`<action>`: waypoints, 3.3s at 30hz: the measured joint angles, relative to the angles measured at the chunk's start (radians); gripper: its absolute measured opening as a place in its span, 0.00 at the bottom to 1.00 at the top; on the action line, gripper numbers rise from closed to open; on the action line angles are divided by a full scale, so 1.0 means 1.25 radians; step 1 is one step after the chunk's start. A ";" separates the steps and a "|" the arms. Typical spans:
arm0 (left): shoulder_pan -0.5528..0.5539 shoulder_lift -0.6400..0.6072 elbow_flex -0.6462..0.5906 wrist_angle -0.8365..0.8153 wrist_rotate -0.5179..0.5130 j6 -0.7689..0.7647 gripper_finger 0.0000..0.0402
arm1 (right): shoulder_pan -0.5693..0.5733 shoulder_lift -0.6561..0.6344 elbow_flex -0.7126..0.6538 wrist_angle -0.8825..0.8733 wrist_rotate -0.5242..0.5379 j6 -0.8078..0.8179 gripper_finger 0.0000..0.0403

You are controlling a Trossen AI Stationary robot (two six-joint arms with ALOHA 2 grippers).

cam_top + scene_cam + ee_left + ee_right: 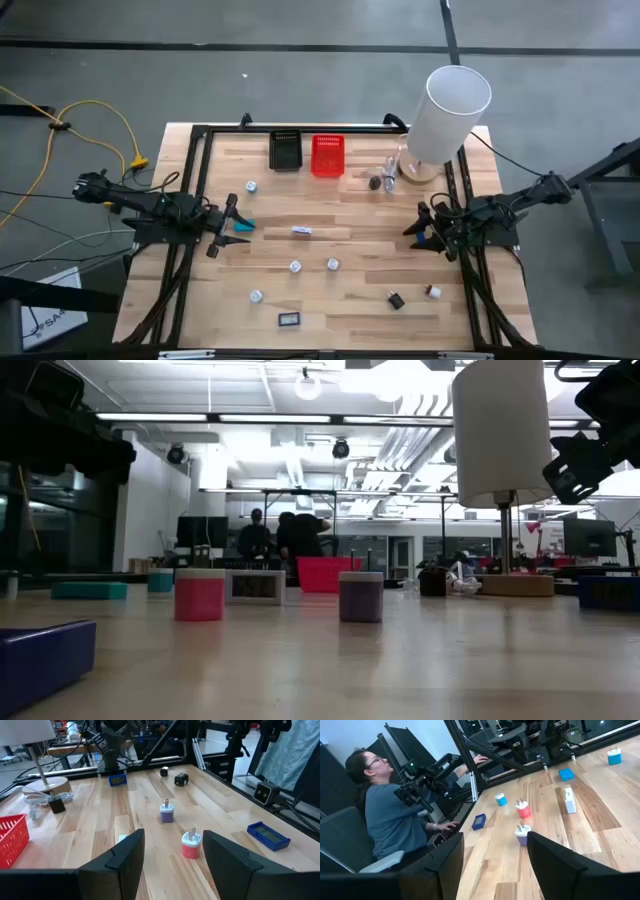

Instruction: Pick & Place Office items

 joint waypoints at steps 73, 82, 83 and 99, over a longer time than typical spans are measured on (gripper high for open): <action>0.000 0.000 0.000 0.002 0.000 0.000 0.48 | 0.000 0.000 0.000 0.000 0.000 0.000 0.51; 0.000 0.000 0.000 0.003 -0.018 0.000 0.48 | 0.000 0.000 0.000 0.000 0.000 0.000 0.51; 0.000 0.000 0.000 0.004 -0.022 0.000 0.48 | 0.000 0.000 0.000 0.000 0.000 0.000 0.51; -0.012 0.058 0.076 -0.052 -0.191 -0.073 0.48 | 0.000 0.000 0.000 0.000 0.000 0.000 0.51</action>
